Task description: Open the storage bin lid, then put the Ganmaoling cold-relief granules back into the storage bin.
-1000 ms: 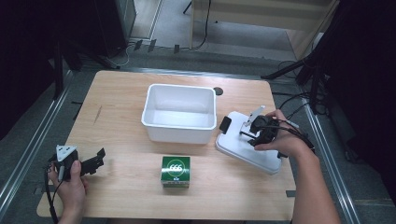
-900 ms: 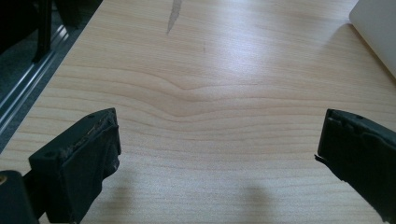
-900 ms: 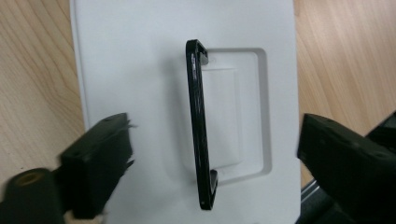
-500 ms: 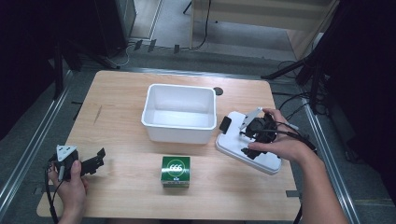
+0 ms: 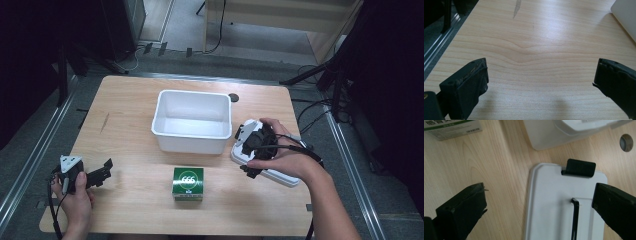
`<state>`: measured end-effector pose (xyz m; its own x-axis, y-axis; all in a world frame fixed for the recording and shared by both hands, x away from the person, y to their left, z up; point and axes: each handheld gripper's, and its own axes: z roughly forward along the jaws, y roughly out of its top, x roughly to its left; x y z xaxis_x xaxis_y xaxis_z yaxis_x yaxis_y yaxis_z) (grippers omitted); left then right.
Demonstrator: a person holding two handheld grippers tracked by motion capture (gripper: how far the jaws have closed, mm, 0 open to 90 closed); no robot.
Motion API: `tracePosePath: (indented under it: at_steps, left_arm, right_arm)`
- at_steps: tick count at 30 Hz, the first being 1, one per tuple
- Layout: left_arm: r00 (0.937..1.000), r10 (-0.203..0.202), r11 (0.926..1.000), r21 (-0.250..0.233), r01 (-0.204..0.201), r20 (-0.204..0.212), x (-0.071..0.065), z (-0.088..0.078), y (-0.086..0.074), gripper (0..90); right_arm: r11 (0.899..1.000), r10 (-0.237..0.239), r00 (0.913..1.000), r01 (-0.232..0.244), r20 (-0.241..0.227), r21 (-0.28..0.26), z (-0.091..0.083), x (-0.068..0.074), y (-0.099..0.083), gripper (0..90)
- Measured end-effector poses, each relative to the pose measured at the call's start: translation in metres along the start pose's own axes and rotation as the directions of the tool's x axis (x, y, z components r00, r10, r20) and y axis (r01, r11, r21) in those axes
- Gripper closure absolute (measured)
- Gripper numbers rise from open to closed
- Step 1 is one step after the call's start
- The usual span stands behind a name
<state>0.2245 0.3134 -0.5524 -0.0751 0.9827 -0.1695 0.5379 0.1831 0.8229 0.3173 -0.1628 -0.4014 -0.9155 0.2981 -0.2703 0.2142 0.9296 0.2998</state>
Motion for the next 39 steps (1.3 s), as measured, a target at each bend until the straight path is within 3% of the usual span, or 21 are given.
tracePosePath:
  at_steps: [6, 22, 32, 39]
  left_arm:
    - [1.0000, 0.002, 1.0000, 0.001, -0.002, -0.002, 0.000, 0.000, 0.000, 0.0]
    - [1.0000, 0.003, 1.0000, -0.007, -0.003, -0.005, -0.001, 0.000, 0.000, 0.0]
    - [0.9999, 0.007, 0.9999, -0.010, -0.007, -0.009, -0.002, 0.000, 0.000, 0.0]
    - [0.9999, 0.006, 0.9999, -0.010, -0.006, -0.008, -0.001, 0.000, 0.000, 0.0]
  right_arm:
    - [0.998, -0.056, 0.9984, 0.056, -0.010, -0.005, 0.005, 0.012, 0.016, 0.0]
    - [0.990, -0.142, 0.9892, 0.141, -0.037, -0.027, 0.014, 0.041, 0.054, 0.0]
    - [0.980, -0.197, 0.9779, 0.194, -0.072, -0.045, 0.024, 0.059, 0.072, 0.0]
    - [0.970, -0.242, 0.9633, 0.236, -0.116, -0.061, 0.033, 0.073, 0.084, 0.0]
